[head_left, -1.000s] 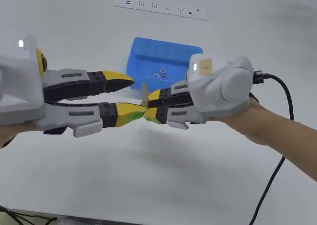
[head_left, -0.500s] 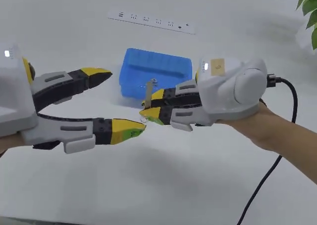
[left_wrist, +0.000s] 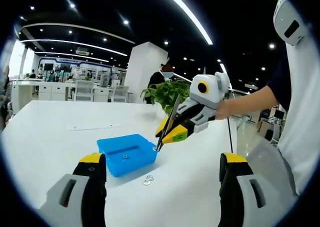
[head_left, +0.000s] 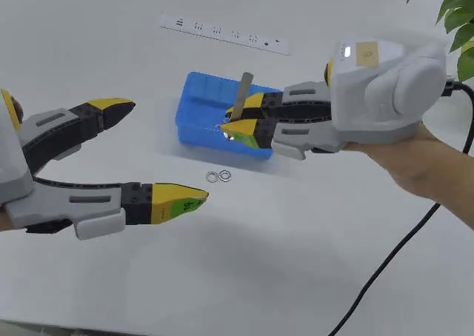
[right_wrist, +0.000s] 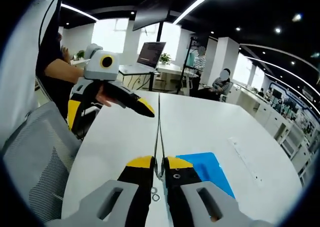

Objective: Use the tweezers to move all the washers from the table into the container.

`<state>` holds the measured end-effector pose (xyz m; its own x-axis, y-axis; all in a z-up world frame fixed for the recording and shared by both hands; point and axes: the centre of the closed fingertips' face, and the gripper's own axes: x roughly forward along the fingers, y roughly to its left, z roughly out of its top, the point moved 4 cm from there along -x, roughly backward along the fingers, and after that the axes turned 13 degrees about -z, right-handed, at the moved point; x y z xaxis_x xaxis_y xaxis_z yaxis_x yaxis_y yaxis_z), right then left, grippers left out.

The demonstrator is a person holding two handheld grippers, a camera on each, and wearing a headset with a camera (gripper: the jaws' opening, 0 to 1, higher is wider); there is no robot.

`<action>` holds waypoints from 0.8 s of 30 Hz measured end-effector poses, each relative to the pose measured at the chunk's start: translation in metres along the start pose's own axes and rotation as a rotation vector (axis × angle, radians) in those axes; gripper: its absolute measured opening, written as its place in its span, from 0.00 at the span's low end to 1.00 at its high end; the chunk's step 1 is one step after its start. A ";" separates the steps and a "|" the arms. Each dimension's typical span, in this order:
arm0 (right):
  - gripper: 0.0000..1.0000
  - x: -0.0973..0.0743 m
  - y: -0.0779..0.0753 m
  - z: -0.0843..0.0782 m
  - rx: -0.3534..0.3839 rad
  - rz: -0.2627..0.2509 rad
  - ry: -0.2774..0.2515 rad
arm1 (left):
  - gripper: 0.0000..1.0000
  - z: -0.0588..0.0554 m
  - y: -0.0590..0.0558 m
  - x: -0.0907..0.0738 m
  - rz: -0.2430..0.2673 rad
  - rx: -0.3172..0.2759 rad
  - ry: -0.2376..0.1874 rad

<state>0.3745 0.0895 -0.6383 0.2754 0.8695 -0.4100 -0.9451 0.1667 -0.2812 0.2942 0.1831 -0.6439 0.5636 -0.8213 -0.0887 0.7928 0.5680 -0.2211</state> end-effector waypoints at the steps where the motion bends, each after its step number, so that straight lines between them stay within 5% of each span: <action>1: 0.10 0.000 -0.004 0.001 -0.009 -0.005 -0.001 | 0.99 0.000 0.000 0.000 0.000 -0.002 -0.002; 10: 0.10 0.010 -0.035 0.004 -0.002 -0.039 -0.019 | 0.99 -0.008 0.008 0.001 0.002 -0.021 0.023; 24: 0.09 0.041 -0.073 -0.038 0.088 -0.091 0.026 | 0.99 -0.016 0.015 -0.009 0.039 -0.052 0.044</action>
<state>0.4610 0.0954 -0.6675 0.3638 0.8368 -0.4092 -0.9276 0.2852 -0.2413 0.2972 0.1988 -0.6624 0.5820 -0.8009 -0.1404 0.7569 0.5967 -0.2666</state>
